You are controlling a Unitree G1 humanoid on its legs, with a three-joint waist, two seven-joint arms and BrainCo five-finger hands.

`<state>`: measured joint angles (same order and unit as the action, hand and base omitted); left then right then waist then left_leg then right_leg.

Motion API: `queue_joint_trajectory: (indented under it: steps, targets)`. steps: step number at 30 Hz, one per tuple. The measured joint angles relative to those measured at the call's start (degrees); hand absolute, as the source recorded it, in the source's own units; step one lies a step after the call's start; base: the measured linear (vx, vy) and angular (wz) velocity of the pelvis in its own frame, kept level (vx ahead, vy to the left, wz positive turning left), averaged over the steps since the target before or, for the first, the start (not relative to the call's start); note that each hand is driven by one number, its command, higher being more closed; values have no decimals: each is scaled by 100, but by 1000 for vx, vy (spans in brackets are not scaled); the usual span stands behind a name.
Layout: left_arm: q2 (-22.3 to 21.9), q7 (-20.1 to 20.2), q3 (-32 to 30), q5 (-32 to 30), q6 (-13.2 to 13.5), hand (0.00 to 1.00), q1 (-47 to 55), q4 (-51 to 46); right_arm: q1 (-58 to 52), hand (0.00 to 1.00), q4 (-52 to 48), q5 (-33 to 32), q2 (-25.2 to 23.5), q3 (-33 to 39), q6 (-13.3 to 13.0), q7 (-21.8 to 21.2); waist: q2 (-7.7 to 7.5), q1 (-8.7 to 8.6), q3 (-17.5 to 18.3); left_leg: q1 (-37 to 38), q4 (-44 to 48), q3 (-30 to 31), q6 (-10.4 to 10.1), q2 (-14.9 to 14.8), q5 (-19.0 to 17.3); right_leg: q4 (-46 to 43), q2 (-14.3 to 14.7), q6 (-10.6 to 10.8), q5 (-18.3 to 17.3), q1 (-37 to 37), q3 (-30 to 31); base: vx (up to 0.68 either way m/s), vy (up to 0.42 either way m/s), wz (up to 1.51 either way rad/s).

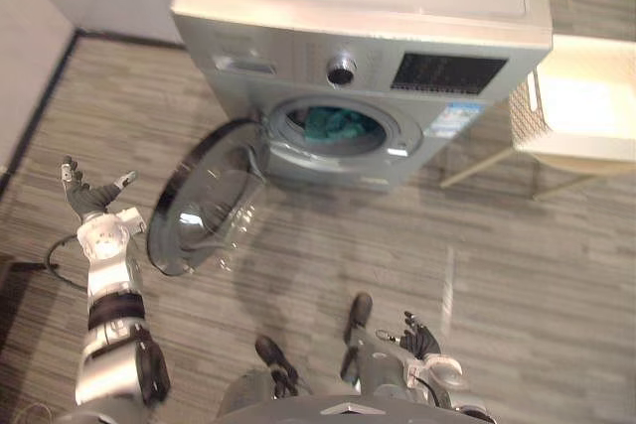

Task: Pick up the laundry basket with both hands and put the clothes into the washing machine.

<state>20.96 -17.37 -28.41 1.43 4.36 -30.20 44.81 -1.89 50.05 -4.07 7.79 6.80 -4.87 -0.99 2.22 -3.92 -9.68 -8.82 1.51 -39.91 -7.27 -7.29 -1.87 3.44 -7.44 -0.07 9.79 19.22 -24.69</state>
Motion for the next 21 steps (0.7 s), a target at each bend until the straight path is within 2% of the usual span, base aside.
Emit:
queue_joint_trajectory:
  steps: [1,3,7,9,11,14,16,17,19,20,21]
  targets:
    - [328,90,235,110,-78,0,-437,704,-3,0,-54,0,18,-1,3,76,-153,-42,-138,-140,7,-41,6,10,3,63,7,-31,109,148,69,-128,73,-17]
    - [478,329,405,129,-119,0,-784,1131,-62,0,-87,-1,18,-1,5,141,-270,-79,-281,-257,30,-78,45,1,0,116,19,-59,228,256,91,-117,97,-7]
    - [728,714,614,185,-203,0,-1372,1761,-216,0,-424,-2,-3,-125,5,226,-338,30,-496,-473,43,-86,121,-36,24,117,16,-66,390,434,95,-105,117,8]
    - [694,777,589,258,-211,0,-1496,1956,-209,0,-582,-2,-44,-162,6,237,-354,45,-514,-642,44,-92,178,-52,14,117,17,-58,453,581,93,-101,104,11]
    - [580,1057,552,354,-340,0,-1408,2106,-207,0,-710,0,-103,-169,28,231,-356,110,-521,-707,44,-117,193,-67,24,117,19,-28,523,652,96,-61,74,1]
    - [39,1707,364,135,-582,0,-884,2160,-206,0,-905,120,-230,-155,158,92,-355,224,-520,-610,55,-303,194,-120,24,117,68,37,692,638,163,-41,84,-21]
    - [-675,2247,624,-414,-698,0,-399,2112,-204,0,-963,245,-338,-194,244,-26,-350,221,-510,-479,68,-350,194,-132,24,118,77,44,702,509,192,4,68,-6]
    - [-820,2350,756,-540,-710,0,-298,2111,-198,0,-981,304,-348,-218,258,-37,-350,221,-507,-445,70,-372,194,-132,24,118,77,44,702,481,196,17,45,-7]
    - [-1450,2615,1646,-915,-866,0,-76,2108,-151,0,-1080,456,-408,-307,258,-137,-345,168,-432,-394,94,-412,194,-121,23,118,71,44,701,446,209,18,42,-7]
    - [-1551,2648,2024,-962,-900,0,-86,2096,-104,0,-1062,461,-396,-399,262,-146,-343,144,-429,-375,98,-406,194,-118,24,118,69,44,701,430,217,15,34,-3]
    - [-1651,2651,2900,-1003,-992,0,-119,1967,87,0,-867,555,-385,-593,265,-154,-341,72,-429,-303,88,-396,194,-104,24,117,64,44,699,361,225,6,40,-3]
